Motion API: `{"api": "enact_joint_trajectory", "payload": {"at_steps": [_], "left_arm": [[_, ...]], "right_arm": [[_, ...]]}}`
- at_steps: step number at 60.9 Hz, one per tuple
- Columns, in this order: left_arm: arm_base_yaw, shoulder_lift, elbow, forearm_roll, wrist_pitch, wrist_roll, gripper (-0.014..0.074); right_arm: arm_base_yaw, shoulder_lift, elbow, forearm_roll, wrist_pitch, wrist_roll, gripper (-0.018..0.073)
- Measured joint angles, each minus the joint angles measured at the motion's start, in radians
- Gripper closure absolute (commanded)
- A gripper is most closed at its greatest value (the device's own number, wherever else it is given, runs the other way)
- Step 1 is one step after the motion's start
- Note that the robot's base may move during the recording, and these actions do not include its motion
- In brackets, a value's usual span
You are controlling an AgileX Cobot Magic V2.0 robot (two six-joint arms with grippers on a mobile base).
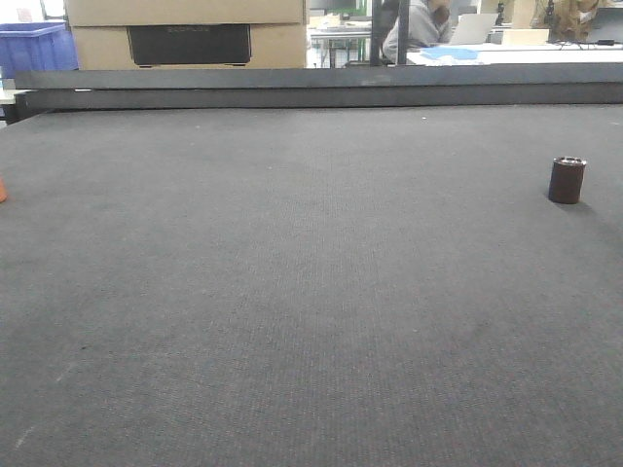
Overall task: Place cylindrical capacitor in blue bin on shelf
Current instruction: 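Lower the right gripper over the maroon capacitor and close it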
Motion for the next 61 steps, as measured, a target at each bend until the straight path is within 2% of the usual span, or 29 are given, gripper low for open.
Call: {"api": "enact_joint_trajectory", "payload": {"at_steps": [18, 26, 36, 57, 61], "left_arm": [[0.0, 0.0, -0.001, 0.0, 0.001, 0.0, 0.0149], [0.0, 0.0, -0.001, 0.0, 0.002, 0.0, 0.015], [0.0, 0.0, -0.001, 0.0, 0.002, 0.0, 0.015], [0.0, 0.0, -0.001, 0.0, 0.002, 0.0, 0.0151], [0.0, 0.0, -0.001, 0.0, 0.002, 0.0, 0.0151]], "right_arm": [[0.0, 0.171, 0.0, 0.0, -0.02, 0.0, -0.0009], [0.019, 0.312, 0.0, -0.056, -0.095, 0.0, -0.0009], [0.035, 0.512, 0.0, -0.102, -0.311, 0.0, -0.0009], [0.036, 0.944, -0.002, -0.104, -0.907, 0.0, -0.0009], [0.036, 1.011, -0.01, -0.097, -0.986, 0.0, -0.0009]]}}
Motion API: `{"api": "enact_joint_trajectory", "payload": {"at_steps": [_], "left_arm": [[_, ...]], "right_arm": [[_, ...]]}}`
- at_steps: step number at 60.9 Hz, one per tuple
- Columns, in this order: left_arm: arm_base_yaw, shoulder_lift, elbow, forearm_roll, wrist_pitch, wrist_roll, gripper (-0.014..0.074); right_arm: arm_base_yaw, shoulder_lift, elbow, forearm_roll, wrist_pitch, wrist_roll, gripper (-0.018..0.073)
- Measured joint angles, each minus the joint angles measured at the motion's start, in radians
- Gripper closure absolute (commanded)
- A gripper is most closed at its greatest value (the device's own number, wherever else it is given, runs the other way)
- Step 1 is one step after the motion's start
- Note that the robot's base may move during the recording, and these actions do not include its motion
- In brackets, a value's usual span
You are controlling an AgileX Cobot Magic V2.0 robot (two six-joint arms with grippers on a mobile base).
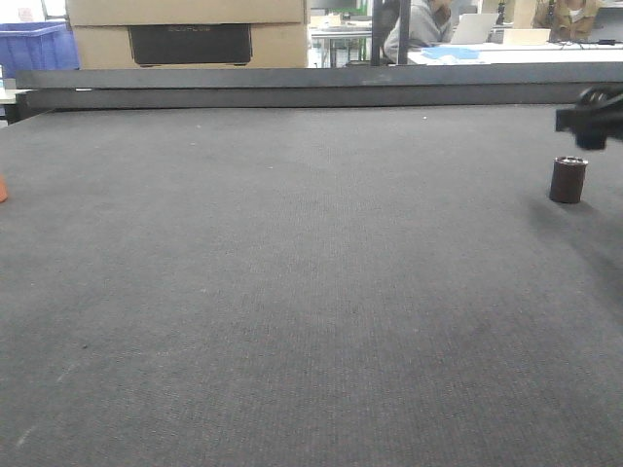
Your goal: Place cylindrical capacitor in blue bin on shelf
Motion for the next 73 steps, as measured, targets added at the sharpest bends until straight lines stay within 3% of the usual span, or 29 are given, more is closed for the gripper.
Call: {"api": "enact_joint_trajectory", "payload": {"at_steps": [18, 41, 46, 61, 66, 73], "left_arm": [[0.0, 0.0, 0.0, 0.0, 0.0, 0.0, 0.0151], [0.0, 0.0, 0.0, 0.0, 0.0, 0.0, 0.0151], [0.0, 0.0, 0.0, 0.0, 0.0, 0.0, 0.0151], [0.0, 0.0, 0.0, 0.0, 0.0, 0.0, 0.0151], [0.0, 0.0, 0.0, 0.0, 0.0, 0.0, 0.0151], [0.0, 0.0, 0.0, 0.0, 0.0, 0.0, 0.0151]], "right_arm": [[0.0, 0.214, -0.111, 0.026, -0.06, 0.0, -0.0009], [0.0, 0.31, -0.242, 0.028, -0.034, 0.0, 0.0002], [0.0, 0.324, -0.248, 0.028, -0.026, 0.0, 0.0071], [0.0, 0.33, -0.248, 0.03, 0.0, 0.0, 0.0508], [0.0, 0.327, -0.248, 0.03, 0.01, 0.0, 0.0582], [0.0, 0.282, -0.248, 0.03, 0.085, 0.0, 0.0601]]}}
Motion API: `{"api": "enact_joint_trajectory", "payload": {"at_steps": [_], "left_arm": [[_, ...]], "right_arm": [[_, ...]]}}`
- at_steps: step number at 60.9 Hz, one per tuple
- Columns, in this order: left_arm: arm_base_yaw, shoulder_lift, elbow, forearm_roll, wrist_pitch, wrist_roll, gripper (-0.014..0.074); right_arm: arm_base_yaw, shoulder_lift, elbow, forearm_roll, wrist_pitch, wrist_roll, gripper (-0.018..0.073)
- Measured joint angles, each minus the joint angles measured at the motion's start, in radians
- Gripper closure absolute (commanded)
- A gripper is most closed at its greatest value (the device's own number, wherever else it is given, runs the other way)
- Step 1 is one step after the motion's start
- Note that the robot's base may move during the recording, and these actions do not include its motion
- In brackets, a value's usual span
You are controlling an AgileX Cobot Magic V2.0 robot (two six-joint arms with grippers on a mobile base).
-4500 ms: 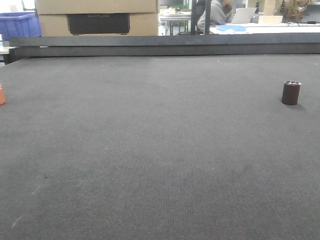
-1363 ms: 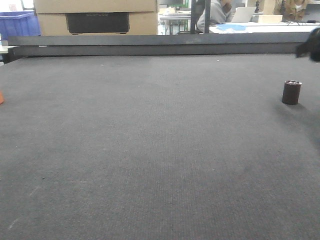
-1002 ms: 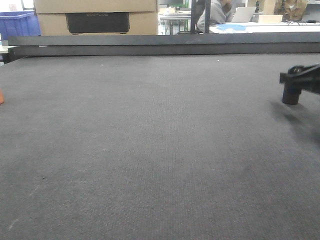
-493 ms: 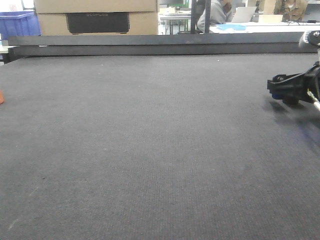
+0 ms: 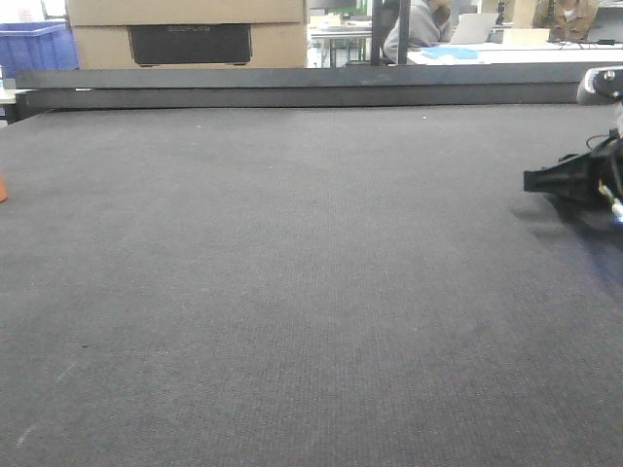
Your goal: Place cylindrical capacitor in blue bin on shelf
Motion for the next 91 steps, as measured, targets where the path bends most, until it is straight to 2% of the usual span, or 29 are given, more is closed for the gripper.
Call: {"api": "enact_joint_trajectory", "payload": {"at_steps": [16, 22, 27, 37, 51, 56, 66, 74, 85, 91], "left_arm": [[0.0, 0.043, 0.036, 0.0, -0.005, 0.0, 0.0151], [0.0, 0.097, 0.093, 0.0, -0.049, 0.0, 0.0151], [0.0, 0.152, 0.15, 0.0, -0.147, 0.0, 0.0151], [0.0, 0.336, 0.246, -0.003, -0.414, 0.0, 0.0151], [0.006, 0.725, 0.25, -0.084, -0.834, 0.0, 0.0147], [0.007, 0.855, 0.229, -0.098, -0.939, 0.0, 0.0102], [0.007, 1.098, 0.095, -0.105, -0.999, 0.0, -0.0008], [0.007, 1.238, -0.024, -0.113, -1.008, 0.0, -0.0005], [0.02, 1.393, -0.165, -0.19, -1.002, 0.0, -0.0005], [0.043, 1.454, -0.218, -0.207, -0.997, 0.0, -0.0005]], "right_arm": [[0.0, -0.272, 0.0, 0.0, 0.235, 0.0, 0.0601], [0.0, -0.403, 0.0, 0.0, 0.309, 0.0, 0.0601], [0.0, -0.505, 0.0, 0.0, 0.376, 0.0, 0.0601], [0.0, -0.701, 0.0, 0.0, 0.533, 0.0, 0.0601], [0.0, -0.879, 0.002, 0.0, 0.696, 0.0, 0.0601], [0.0, -0.918, 0.014, 0.0, 0.705, 0.0, 0.0601], [0.0, -0.982, 0.064, 0.0, 0.717, 0.0, 0.0601], [0.0, -1.003, 0.098, 0.0, 0.725, 0.0, 0.0601], [0.0, -1.02, 0.122, 0.0, 0.73, 0.0, 0.0601], [0.0, -1.023, 0.125, 0.0, 0.738, 0.0, 0.0601]]}}
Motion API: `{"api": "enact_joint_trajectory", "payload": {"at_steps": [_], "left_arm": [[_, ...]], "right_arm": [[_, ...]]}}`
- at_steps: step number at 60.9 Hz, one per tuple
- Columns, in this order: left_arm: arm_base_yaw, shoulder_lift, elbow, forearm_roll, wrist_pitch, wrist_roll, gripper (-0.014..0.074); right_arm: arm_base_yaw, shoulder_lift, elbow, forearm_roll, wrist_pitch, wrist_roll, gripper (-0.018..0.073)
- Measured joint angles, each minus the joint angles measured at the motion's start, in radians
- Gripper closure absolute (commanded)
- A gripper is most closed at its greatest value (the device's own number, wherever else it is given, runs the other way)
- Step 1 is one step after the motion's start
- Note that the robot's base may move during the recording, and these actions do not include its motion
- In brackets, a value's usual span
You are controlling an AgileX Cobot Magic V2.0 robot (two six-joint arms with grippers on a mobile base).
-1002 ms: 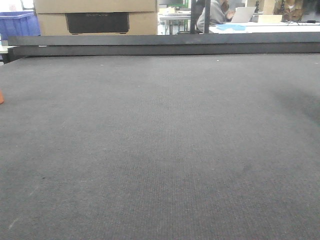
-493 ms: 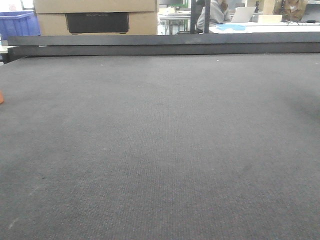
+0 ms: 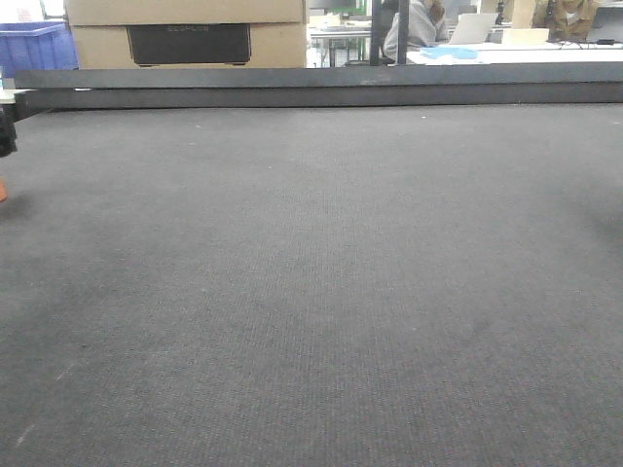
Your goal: Place cylindrical capacitor in blue bin on shelf
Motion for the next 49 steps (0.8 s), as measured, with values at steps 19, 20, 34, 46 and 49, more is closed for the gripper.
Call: {"api": "enact_joint_trajectory", "payload": {"at_steps": [19, 20, 34, 46, 49], "left_arm": [[0.02, 0.135, -0.151, 0.003, 0.052, 0.0, -0.0003], [0.02, 0.138, -0.155, 0.003, 0.054, 0.0, -0.0003], [0.02, 0.151, -0.162, 0.005, 0.057, 0.0, 0.0314], [0.02, 0.125, -0.165, 0.005, 0.111, 0.0, 0.0678], [0.02, 0.098, -0.165, 0.005, 0.141, 0.0, 0.0707]], "right_arm": [[0.0, 0.0, 0.0, 0.0, 0.006, 0.0, 0.0601], [0.0, 0.0, 0.0, 0.0, 0.006, 0.0, 0.0601], [0.0, 0.0, 0.0, 0.0, 0.006, 0.0, 0.0601], [0.0, 0.0, 0.0, 0.0, 0.006, 0.0, 0.0601], [0.0, 0.0, 0.0, 0.0, 0.006, 0.0, 0.0601]]}}
